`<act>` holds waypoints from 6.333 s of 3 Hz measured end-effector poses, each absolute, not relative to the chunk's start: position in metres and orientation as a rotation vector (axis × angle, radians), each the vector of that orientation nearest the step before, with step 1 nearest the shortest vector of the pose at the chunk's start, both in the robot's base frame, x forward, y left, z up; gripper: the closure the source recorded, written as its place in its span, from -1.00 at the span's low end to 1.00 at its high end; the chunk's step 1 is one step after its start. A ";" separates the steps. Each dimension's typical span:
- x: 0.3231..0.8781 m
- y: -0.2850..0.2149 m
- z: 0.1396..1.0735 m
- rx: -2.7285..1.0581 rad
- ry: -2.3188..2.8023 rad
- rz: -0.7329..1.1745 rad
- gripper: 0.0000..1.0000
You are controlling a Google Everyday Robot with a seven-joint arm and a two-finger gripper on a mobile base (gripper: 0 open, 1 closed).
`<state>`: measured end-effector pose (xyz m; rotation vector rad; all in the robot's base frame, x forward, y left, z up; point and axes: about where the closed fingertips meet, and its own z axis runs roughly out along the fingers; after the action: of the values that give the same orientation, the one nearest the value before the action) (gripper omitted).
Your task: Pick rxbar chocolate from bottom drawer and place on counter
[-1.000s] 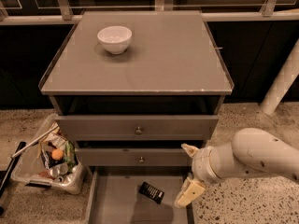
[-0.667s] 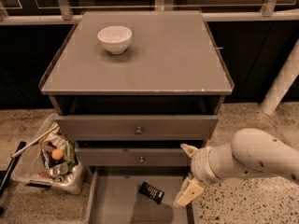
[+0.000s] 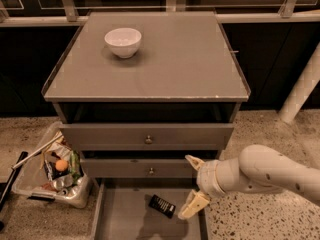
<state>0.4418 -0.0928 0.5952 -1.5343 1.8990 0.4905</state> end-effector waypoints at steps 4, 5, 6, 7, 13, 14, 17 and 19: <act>0.507 -0.115 0.475 -1.516 1.876 0.390 -1.00; 0.511 -0.126 0.439 -1.471 1.924 0.402 -1.00; 0.511 -0.126 0.439 -1.471 1.924 0.402 -1.00; 0.511 -0.124 0.431 -1.463 1.944 0.406 -1.00; 0.520 -0.127 0.230 -1.292 2.028 0.499 -1.00; 0.521 -0.112 0.209 -1.308 2.028 0.486 -1.00; 0.523 -0.070 0.145 -1.318 1.971 0.569 -1.00; 0.530 -0.057 0.128 -1.302 1.948 0.597 -1.00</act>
Offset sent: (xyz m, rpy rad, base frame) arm 0.0521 -0.0129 -0.0878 0.0157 -0.0724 -0.0028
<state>0.5301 -0.0570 0.1276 -1.3018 1.9477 0.5973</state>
